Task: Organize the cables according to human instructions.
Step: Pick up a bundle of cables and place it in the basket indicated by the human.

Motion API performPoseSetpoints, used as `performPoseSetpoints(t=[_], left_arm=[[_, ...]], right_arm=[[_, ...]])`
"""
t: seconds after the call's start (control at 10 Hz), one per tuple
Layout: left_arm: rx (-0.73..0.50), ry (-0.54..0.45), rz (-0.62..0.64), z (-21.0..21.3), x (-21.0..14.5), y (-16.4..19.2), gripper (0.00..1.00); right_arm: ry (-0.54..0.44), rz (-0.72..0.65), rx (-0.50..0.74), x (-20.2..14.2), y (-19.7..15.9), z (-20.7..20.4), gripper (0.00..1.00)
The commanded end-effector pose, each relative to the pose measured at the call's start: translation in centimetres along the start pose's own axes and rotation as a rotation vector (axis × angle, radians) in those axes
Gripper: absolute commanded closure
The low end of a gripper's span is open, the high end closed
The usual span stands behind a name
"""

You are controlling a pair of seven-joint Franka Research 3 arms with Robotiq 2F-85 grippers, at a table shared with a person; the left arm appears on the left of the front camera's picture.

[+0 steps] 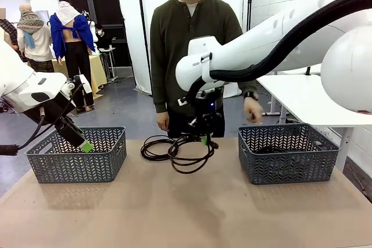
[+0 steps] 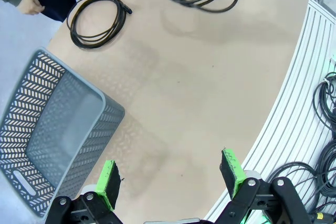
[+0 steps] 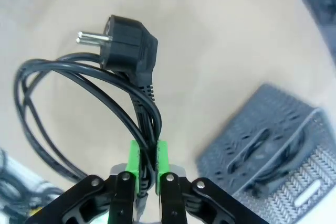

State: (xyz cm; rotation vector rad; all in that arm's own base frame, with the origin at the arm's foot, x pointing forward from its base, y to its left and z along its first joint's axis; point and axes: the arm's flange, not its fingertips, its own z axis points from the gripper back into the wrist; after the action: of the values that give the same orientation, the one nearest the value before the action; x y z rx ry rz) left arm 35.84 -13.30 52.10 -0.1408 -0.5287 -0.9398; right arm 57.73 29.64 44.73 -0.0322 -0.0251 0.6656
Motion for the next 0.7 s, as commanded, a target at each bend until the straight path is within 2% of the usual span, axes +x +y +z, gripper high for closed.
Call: performPoseSetpoints(t=[0.0, 0.2, 0.4, 0.5, 0.6], left_arm=[[0.008, -0.007, -0.001, -0.1, -0.1, 0.2, 0.00], [0.008, -0.007, -0.001, -0.1, -0.1, 0.2, 0.00], [0.008, -0.007, -0.001, -0.1, -0.1, 0.2, 0.00], [0.008, -0.007, -0.001, -0.1, -0.1, 0.2, 0.00], [0.008, -0.007, -0.001, -0.1, -0.1, 0.2, 0.00]], right_arm=[[-0.004, 0.193, -0.004, -0.2, -2.1, 1.2, 1.00], [0.031, 0.302, 0.004, 0.4, -3.6, 1.6, 1.00], [0.082, 0.305, 0.028, 0.7, -3.3, 1.4, 1.00], [0.026, 0.291, 0.011, -0.3, -3.5, 1.4, 1.00], [0.026, 0.291, 0.011, -0.3, -3.5, 1.4, 1.00]])
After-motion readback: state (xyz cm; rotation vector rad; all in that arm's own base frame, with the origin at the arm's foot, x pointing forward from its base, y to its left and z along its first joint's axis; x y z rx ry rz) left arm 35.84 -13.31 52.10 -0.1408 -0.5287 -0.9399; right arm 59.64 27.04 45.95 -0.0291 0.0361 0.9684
